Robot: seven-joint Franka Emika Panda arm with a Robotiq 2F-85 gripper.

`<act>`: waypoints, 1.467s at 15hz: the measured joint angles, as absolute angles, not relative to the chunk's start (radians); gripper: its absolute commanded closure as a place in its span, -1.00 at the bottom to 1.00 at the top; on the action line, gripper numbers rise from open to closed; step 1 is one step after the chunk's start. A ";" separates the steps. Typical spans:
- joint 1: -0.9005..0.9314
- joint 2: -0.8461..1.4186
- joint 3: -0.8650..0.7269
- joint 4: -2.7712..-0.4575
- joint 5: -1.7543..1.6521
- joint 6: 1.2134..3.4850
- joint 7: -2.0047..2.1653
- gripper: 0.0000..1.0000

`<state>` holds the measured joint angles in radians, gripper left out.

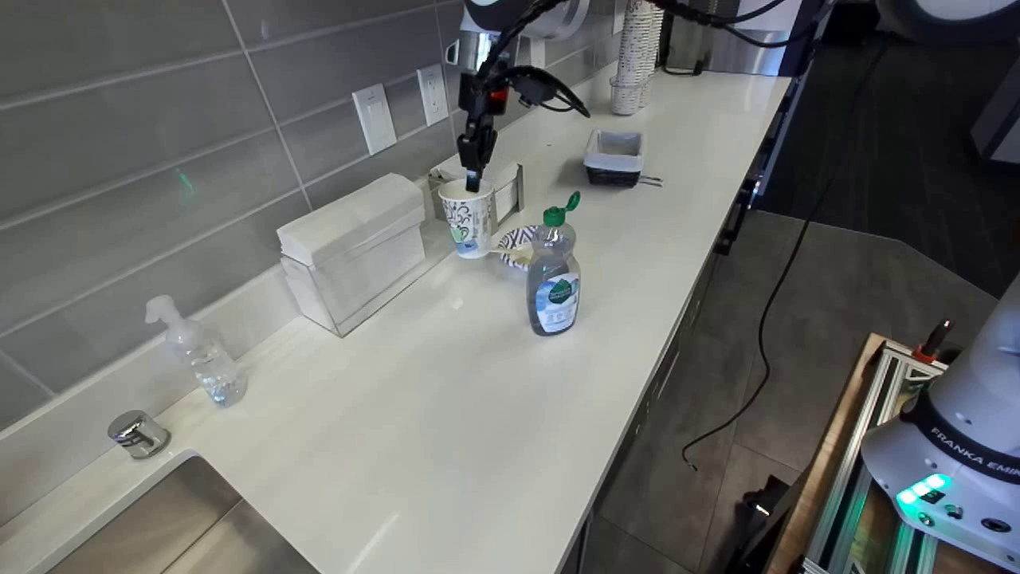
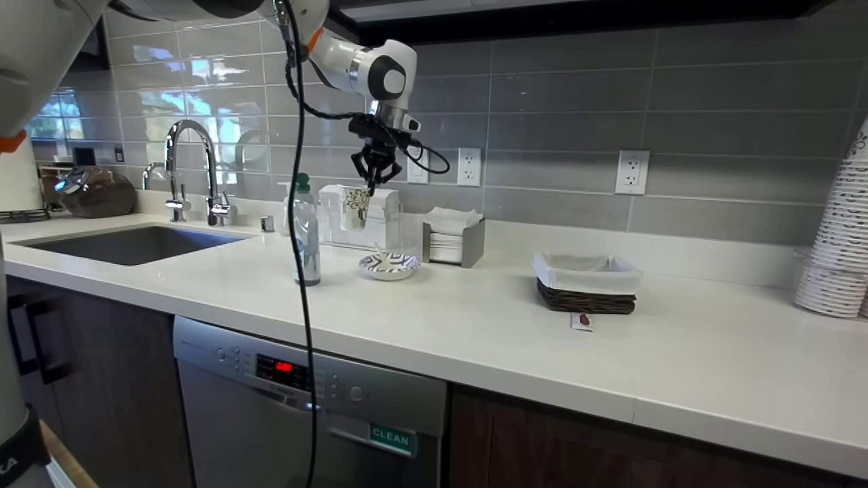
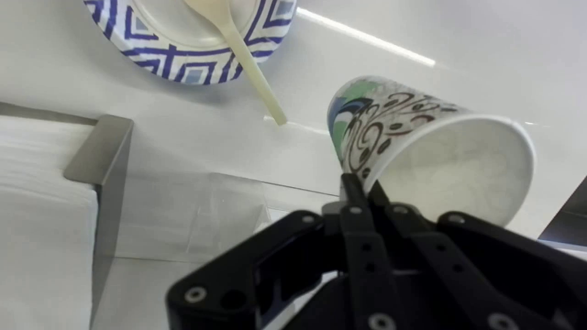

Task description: Move the paper cup to the left

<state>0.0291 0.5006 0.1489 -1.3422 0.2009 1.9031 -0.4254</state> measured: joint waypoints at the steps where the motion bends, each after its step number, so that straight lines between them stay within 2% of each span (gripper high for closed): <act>1: 0.041 0.519 0.154 -1.314 0.186 1.894 -0.431 0.98; 7: 0.100 0.612 0.166 -1.208 0.105 1.877 -0.456 0.98; 8: 0.107 0.621 0.166 -1.201 0.092 1.880 -0.457 0.92; 11: 0.116 0.636 0.166 -1.188 0.071 1.886 -0.461 0.92; 12: 0.117 0.638 0.166 -1.184 0.069 1.886 -0.461 0.98; 22: 0.115 0.636 0.178 -1.269 0.073 1.937 -0.452 0.98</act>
<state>0.1150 0.6357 0.1784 -1.2691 0.0726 1.9366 -0.4525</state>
